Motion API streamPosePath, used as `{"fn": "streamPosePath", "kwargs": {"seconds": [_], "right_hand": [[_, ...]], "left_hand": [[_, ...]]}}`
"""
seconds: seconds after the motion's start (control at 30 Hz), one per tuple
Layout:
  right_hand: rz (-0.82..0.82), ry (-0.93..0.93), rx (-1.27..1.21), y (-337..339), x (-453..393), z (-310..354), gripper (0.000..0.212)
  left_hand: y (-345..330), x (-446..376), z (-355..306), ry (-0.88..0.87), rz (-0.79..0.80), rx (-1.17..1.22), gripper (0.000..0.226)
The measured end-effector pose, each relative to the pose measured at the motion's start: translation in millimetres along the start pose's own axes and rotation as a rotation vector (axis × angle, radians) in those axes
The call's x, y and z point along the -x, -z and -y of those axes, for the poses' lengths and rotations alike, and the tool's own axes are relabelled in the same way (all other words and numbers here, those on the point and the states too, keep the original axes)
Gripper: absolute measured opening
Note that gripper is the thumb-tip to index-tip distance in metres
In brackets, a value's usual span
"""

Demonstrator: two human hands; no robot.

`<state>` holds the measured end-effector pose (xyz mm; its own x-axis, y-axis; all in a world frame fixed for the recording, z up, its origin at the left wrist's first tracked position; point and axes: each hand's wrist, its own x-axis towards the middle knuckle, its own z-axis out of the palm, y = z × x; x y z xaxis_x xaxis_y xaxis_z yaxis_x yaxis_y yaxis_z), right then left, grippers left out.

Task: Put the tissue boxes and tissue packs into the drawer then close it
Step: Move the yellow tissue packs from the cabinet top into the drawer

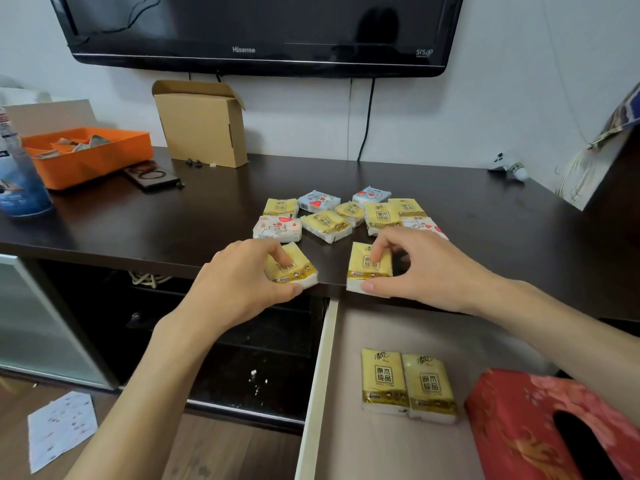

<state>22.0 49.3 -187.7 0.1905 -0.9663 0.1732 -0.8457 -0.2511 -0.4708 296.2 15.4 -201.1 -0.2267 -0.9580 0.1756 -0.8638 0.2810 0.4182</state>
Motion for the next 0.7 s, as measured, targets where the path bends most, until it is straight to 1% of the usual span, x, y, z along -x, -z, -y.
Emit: {"fn": "streamPosePath", "kwargs": {"seconds": [0.07,0.17,0.23,0.3,0.37,0.47,0.6,0.7], "right_hand": [[-0.069,-0.007,-0.085,-1,15,0,0.043],[-0.108,-0.012,-0.187,0,45,-2,0.042],[-0.091,-0.003,-0.181,3,68,-4,0.042],[-0.075,-0.005,-0.143,7,89,-7,0.044],[-0.057,-0.014,-0.105,8,109,-10,0.048],[0.007,-0.041,-0.037,5,136,-15,0.056],[0.190,-0.021,0.233,-9,157,-20,0.061],[0.260,-0.003,0.333,-17,160,-20,0.063]], "left_hand": [[-1,5,-5,-0.035,-0.010,0.045,0.032],[-3,18,-21,-0.103,0.027,0.179,0.043],[-7,28,-34,-0.167,0.091,0.235,0.047],[-11,40,-46,-0.232,0.219,0.242,0.046],[-19,52,-56,-0.274,0.355,0.205,0.043],[-35,72,-66,-0.362,0.455,0.074,0.039],[-58,101,-70,-0.493,0.517,-0.064,0.038],[-69,110,-72,-0.568,0.475,-0.193,0.039]]}}
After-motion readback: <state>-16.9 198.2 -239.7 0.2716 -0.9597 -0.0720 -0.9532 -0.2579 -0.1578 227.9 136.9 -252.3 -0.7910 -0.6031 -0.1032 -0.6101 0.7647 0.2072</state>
